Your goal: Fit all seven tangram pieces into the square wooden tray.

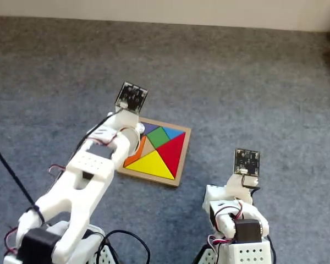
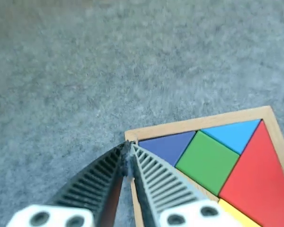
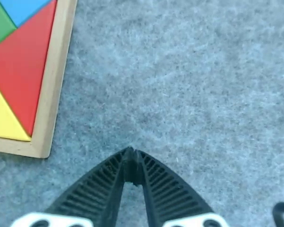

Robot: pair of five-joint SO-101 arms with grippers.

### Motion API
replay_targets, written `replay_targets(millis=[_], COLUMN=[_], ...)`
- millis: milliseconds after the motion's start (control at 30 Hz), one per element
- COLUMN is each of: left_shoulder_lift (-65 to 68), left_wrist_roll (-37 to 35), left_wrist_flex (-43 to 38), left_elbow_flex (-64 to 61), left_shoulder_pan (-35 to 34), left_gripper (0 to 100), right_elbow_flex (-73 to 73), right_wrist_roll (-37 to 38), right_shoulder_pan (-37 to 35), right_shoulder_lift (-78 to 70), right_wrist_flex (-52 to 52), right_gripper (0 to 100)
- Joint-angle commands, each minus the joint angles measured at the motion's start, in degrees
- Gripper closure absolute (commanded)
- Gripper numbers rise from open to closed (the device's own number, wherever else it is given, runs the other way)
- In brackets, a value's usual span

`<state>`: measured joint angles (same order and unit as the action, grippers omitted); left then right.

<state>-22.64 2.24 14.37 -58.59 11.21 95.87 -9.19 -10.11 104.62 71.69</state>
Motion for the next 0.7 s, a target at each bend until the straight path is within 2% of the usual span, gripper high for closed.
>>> replay_targets(millis=[0,200,333,667], left_shoulder_lift=[-5.3,-8.1,-8.1,-8.4], left_wrist_roll=[0.7,0.7,0.7,0.6], left_wrist_flex=[-10.5,-23.8,-30.0,-31.9], left_elbow_flex=[-5.3,-13.0,-15.8,-15.9], left_shoulder_pan=[-0.1,0.0,0.0,-0.1], left_gripper=[99,99,99,99], right_elbow_flex=[8.4,8.4,8.4,8.4], right_wrist_roll=[-0.5,-0.5,-0.5,-0.5], right_shoulder_pan=[-0.5,-0.5,-0.5,-0.5], right_shoulder_lift=[1.1,1.1,1.1,1.1], right_wrist_flex=[0.3,0.3,0.3,0.3], right_gripper=[99.2,99.2,99.2,99.2])
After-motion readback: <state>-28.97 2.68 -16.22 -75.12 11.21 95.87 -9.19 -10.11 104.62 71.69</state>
